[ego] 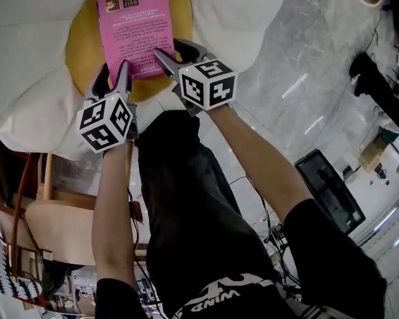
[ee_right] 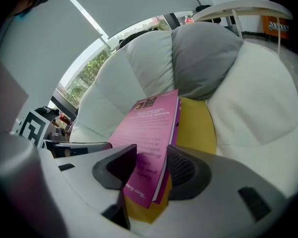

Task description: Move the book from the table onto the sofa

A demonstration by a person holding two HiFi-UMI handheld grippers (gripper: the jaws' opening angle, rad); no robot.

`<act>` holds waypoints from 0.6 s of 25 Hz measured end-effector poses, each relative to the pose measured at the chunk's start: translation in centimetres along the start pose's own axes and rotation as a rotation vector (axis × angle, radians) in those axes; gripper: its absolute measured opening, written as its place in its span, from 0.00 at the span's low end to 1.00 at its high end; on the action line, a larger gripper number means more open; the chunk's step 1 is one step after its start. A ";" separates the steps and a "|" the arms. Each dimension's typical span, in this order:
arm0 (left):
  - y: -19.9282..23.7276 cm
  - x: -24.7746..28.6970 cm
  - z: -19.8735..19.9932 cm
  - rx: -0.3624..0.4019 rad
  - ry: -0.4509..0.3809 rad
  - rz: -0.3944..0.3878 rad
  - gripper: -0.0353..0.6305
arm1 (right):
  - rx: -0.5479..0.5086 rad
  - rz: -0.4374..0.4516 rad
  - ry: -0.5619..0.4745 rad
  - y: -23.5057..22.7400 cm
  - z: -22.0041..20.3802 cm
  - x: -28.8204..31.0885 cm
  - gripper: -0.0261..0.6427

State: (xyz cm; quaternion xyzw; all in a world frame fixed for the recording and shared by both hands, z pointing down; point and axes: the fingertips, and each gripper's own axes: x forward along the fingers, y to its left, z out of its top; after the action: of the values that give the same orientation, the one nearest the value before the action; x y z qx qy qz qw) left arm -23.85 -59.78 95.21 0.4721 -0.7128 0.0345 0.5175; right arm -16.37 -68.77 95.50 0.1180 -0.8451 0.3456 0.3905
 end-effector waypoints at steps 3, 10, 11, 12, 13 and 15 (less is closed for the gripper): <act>0.2 0.3 -0.4 0.011 0.010 0.004 0.37 | -0.006 -0.013 0.020 -0.3 -0.4 0.4 0.32; 0.9 0.5 -0.2 -0.043 -0.004 0.016 0.35 | 0.019 -0.040 0.013 -0.6 -0.7 0.6 0.32; 1.0 0.5 -0.2 -0.044 -0.006 0.019 0.35 | 0.023 -0.040 0.012 -0.6 -0.8 0.6 0.32; 1.2 0.4 -0.2 -0.044 -0.008 0.023 0.35 | 0.026 -0.039 0.013 -0.6 -0.8 0.5 0.32; 1.4 0.3 -0.1 -0.043 -0.012 0.027 0.35 | 0.030 -0.037 0.015 -0.7 -0.9 0.5 0.32; 1.8 0.1 0.2 -0.040 -0.022 0.035 0.34 | 0.036 -0.034 0.022 -0.9 -0.8 0.5 0.32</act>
State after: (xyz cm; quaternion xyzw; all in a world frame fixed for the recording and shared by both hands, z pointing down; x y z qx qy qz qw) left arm -25.24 -58.96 95.98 0.4494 -0.7272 0.0241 0.5183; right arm -15.78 -68.81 96.66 0.1356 -0.8322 0.3552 0.4037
